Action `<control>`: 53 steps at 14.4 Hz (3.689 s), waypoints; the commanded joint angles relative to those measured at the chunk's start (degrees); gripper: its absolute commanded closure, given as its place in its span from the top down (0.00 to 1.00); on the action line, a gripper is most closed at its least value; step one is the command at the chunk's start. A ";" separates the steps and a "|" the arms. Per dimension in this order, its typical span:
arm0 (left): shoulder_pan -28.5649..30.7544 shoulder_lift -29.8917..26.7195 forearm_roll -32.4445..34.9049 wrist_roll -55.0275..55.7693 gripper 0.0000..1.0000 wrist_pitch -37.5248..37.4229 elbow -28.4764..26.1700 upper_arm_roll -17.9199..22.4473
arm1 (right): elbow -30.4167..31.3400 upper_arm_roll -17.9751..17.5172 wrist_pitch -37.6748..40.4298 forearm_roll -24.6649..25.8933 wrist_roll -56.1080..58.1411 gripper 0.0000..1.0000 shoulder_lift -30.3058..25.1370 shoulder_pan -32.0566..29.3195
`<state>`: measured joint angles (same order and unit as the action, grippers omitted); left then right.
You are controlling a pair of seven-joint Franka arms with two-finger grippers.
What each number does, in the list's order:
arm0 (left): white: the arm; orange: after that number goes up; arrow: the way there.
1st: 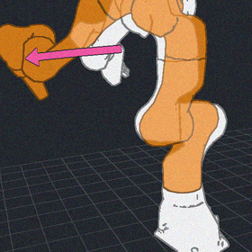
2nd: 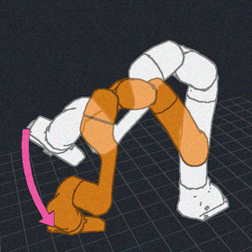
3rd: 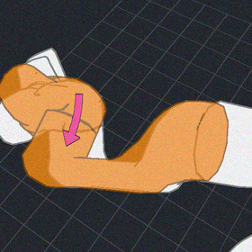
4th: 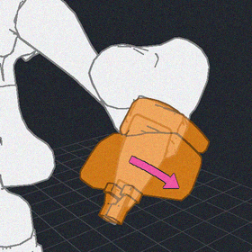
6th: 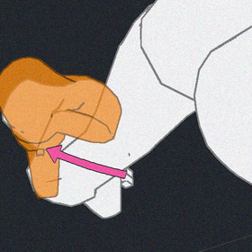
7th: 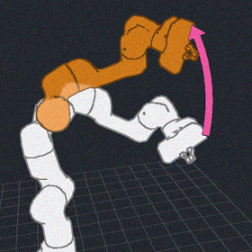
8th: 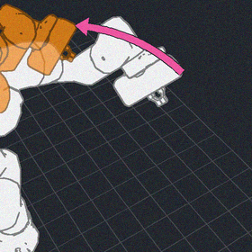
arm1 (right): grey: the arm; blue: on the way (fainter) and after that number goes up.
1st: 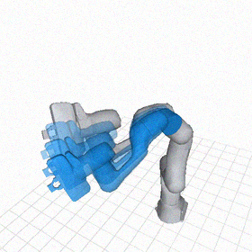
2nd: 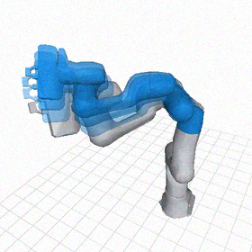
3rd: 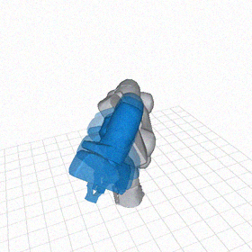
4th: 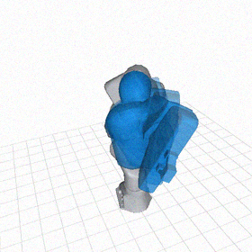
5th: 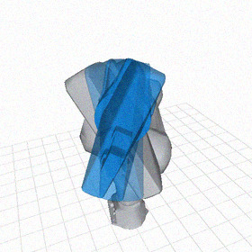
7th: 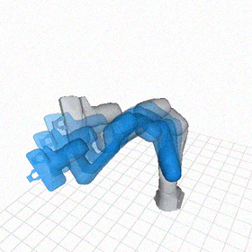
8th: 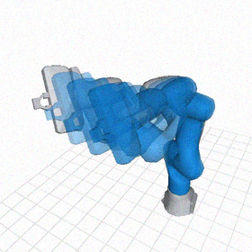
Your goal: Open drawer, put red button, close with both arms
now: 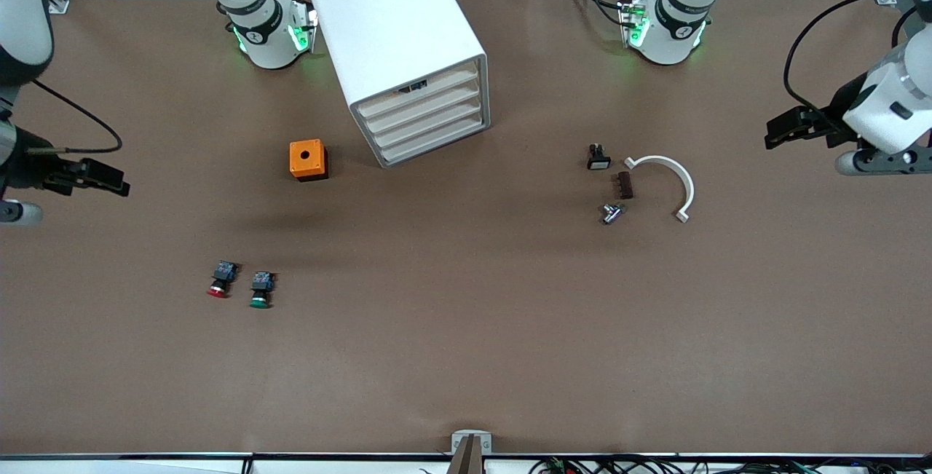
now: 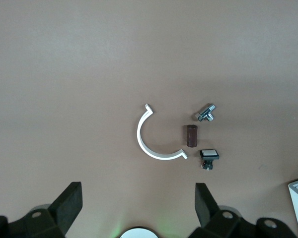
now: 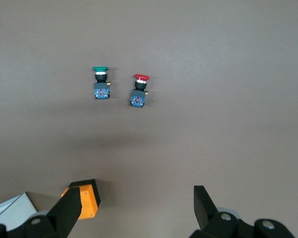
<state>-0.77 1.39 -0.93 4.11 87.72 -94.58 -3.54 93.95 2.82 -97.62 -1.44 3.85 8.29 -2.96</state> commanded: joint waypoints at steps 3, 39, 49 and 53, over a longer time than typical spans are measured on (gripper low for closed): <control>-3.27 3.78 -0.83 6.24 1.00 -0.53 2.47 -0.77 | -0.52 -0.27 -3.18 -4.53 -0.34 1.00 8.39 -0.38; -20.24 51.78 -53.56 123.42 0.95 -5.89 15.40 -13.60 | -0.17 -0.45 -22.00 -13.68 2.13 0.00 32.49 -0.91; -24.89 54.42 -54.88 123.94 0.47 -8.70 15.13 -13.77 | -4.20 -0.62 -12.00 -13.76 -5.07 0.00 30.74 1.46; -26.65 54.24 -54.89 123.94 0.44 -8.70 14.43 -13.77 | -7.98 -0.54 -3.82 -13.59 -10.60 0.00 28.98 2.61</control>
<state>-26.89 55.82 -54.83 126.68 79.83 -80.09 -17.21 87.41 2.20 -104.87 -14.39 -3.62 38.95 -0.95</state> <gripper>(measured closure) 0.537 0.599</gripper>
